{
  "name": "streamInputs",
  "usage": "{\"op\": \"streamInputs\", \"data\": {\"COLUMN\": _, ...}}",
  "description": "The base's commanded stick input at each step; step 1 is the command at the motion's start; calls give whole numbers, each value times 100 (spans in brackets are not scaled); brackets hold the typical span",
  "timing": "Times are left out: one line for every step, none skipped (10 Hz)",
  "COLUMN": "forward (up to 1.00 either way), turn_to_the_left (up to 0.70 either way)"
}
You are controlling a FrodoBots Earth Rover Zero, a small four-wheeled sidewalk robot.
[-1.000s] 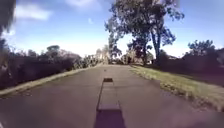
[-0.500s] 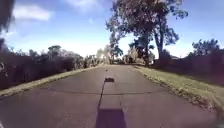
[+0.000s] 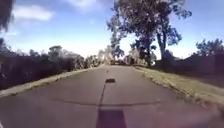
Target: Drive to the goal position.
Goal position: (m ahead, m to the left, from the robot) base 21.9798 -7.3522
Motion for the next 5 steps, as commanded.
{"op": "streamInputs", "data": {"forward": 100, "turn_to_the_left": 0}}
{"op": "streamInputs", "data": {"forward": 100, "turn_to_the_left": 0}}
{"op": "streamInputs", "data": {"forward": 100, "turn_to_the_left": 0}}
{"op": "streamInputs", "data": {"forward": 100, "turn_to_the_left": 0}}
{"op": "streamInputs", "data": {"forward": 100, "turn_to_the_left": 0}}
